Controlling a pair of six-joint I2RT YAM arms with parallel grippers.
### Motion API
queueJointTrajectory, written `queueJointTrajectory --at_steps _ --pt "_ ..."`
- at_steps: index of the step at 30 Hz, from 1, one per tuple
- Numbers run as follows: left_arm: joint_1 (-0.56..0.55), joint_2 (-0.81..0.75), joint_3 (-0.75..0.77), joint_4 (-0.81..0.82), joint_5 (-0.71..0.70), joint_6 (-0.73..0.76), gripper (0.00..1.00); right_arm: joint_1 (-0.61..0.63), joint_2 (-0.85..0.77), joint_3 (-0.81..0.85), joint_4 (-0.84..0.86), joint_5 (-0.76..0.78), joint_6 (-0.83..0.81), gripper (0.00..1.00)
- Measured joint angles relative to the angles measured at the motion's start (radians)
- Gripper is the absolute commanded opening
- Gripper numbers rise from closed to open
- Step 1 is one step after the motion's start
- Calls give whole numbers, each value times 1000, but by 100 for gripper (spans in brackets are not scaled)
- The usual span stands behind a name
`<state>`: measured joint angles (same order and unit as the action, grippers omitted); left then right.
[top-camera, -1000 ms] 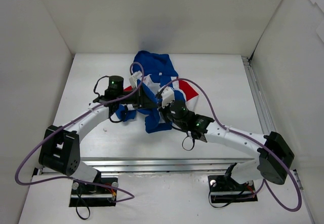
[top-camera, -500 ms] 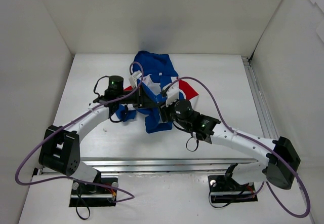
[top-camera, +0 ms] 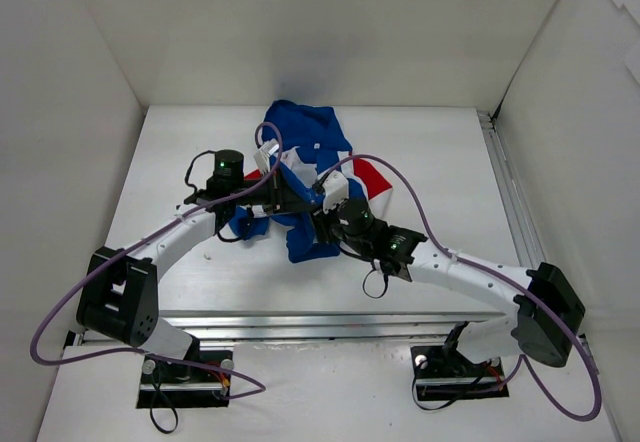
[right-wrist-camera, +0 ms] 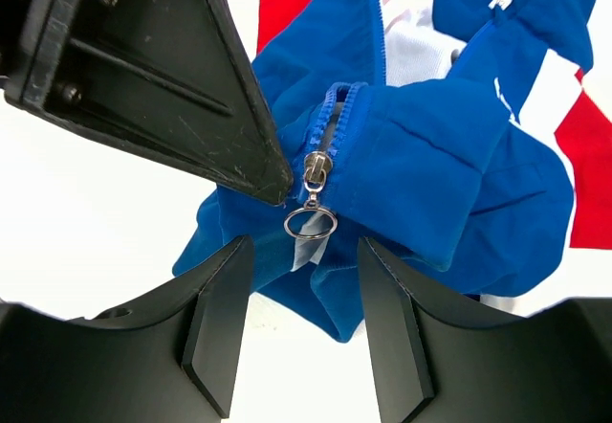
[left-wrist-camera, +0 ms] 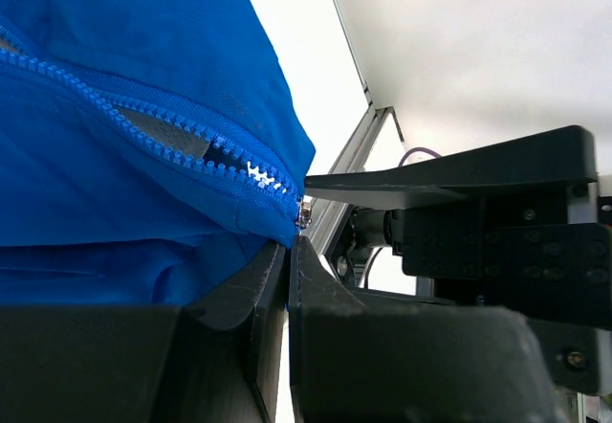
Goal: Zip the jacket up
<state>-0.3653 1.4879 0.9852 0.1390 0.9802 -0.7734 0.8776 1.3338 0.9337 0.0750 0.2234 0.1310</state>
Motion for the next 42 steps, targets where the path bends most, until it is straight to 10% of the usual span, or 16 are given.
queueJointTrajectory --at_steps 26,42 --pt "0 0 -6 2 14 -6 0 0 -18 0 -8 13 -13 2" --pt "0 0 -14 2 14 -24 0 1 -68 9 -24 31 -61 56"
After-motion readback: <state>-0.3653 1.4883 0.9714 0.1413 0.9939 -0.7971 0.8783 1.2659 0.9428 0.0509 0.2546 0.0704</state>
